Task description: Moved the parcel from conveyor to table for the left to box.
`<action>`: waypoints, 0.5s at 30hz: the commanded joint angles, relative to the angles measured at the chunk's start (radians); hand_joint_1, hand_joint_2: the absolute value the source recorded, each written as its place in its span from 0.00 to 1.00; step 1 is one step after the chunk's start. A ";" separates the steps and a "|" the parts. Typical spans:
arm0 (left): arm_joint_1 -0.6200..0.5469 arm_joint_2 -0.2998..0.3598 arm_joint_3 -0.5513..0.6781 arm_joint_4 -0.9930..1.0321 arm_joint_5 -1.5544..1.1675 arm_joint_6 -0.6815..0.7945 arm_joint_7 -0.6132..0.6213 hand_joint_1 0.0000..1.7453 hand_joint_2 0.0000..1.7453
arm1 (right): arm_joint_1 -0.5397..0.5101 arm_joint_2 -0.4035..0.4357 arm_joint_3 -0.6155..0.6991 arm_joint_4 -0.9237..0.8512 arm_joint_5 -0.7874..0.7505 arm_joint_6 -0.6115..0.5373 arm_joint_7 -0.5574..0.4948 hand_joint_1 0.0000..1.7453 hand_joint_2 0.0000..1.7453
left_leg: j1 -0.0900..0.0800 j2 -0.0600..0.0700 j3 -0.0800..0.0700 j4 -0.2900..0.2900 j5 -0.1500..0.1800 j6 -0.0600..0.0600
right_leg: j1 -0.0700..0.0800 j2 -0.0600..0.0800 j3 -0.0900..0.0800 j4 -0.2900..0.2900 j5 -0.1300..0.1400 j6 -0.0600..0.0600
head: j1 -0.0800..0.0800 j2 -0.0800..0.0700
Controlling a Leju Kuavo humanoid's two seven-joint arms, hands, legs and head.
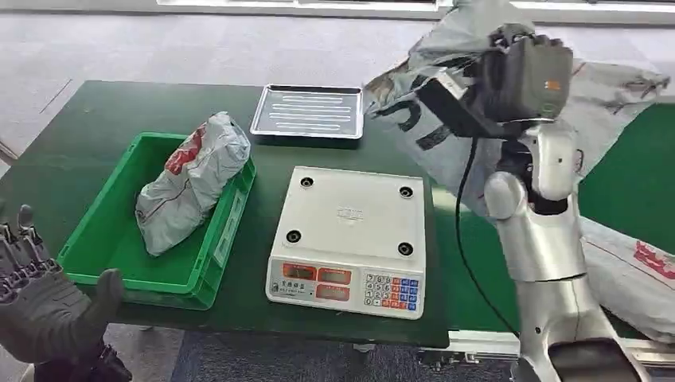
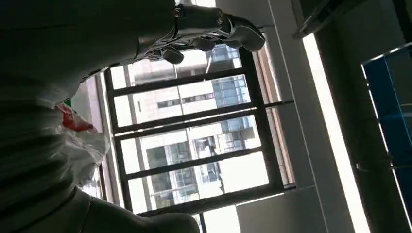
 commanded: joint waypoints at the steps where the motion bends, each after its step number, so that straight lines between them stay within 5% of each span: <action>1: -0.080 0.004 -0.010 0.132 0.002 -0.048 0.018 0.00 1.00 | -0.107 0.130 0.342 0.384 -0.109 0.047 -0.046 1.00 1.00 | 0.001 0.007 0.010 -0.009 0.002 -0.001 | 0.001 0.006 0.007 -0.008 0.004 -0.003 | 0.000 0.000; 14: -0.117 -0.004 -0.058 0.190 -0.014 -0.058 0.033 0.00 1.00 | -0.149 0.352 0.420 0.804 -0.213 0.013 -0.055 1.00 1.00 | 0.002 0.005 0.008 -0.003 -0.002 -0.003 | 0.003 0.005 0.006 -0.001 -0.001 -0.004 | 0.000 0.000; 15: -0.121 -0.005 -0.059 0.191 -0.014 -0.058 0.035 0.00 1.00 | -0.148 0.354 0.422 0.806 -0.212 0.011 -0.055 0.00 1.00 | 0.002 0.004 0.008 -0.003 -0.002 -0.003 | 0.002 0.006 0.006 -0.002 -0.001 -0.004 | 0.000 0.000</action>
